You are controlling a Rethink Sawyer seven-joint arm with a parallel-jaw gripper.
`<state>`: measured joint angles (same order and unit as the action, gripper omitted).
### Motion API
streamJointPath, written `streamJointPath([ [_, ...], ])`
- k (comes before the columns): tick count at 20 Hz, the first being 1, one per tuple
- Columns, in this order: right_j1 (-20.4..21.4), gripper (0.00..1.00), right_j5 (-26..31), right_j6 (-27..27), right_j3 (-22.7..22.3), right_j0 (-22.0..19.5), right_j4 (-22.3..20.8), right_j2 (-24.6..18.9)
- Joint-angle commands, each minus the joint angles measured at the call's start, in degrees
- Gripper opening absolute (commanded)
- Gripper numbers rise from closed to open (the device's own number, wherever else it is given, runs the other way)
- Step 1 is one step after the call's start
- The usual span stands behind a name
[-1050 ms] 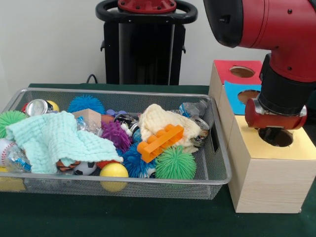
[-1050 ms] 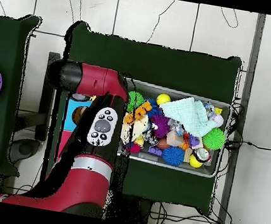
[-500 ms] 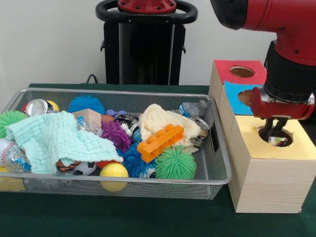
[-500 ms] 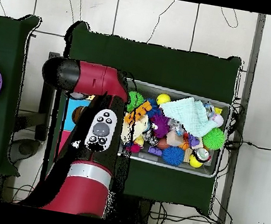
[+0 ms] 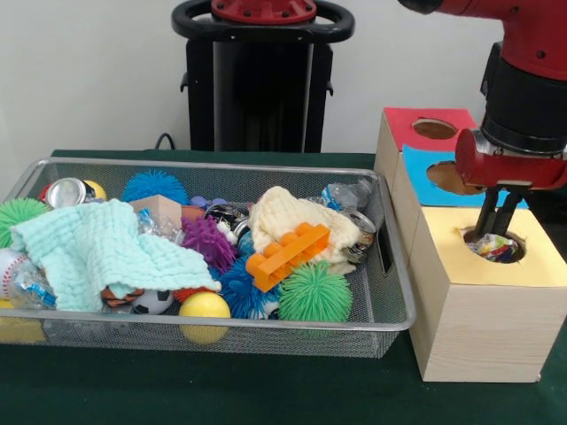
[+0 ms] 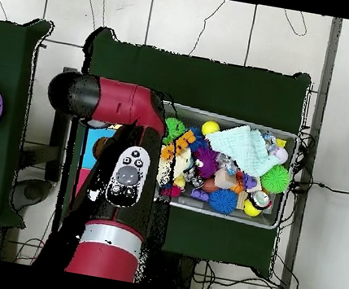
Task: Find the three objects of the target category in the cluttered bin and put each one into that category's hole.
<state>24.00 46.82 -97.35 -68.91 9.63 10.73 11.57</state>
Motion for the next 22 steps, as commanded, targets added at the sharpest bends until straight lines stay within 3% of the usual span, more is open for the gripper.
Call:
streamJointPath([
  [1,1.14,0.00,7.81,-3.81,-4.60,-0.32,-4.12,-1.45],
  [8,-3.28,0.00,9.18,-6.20,-0.11,0.53,-4.71,0.32],
  [22,-1.10,0.00,10.33,-5.69,-2.64,1.19,-5.07,1.42],
])
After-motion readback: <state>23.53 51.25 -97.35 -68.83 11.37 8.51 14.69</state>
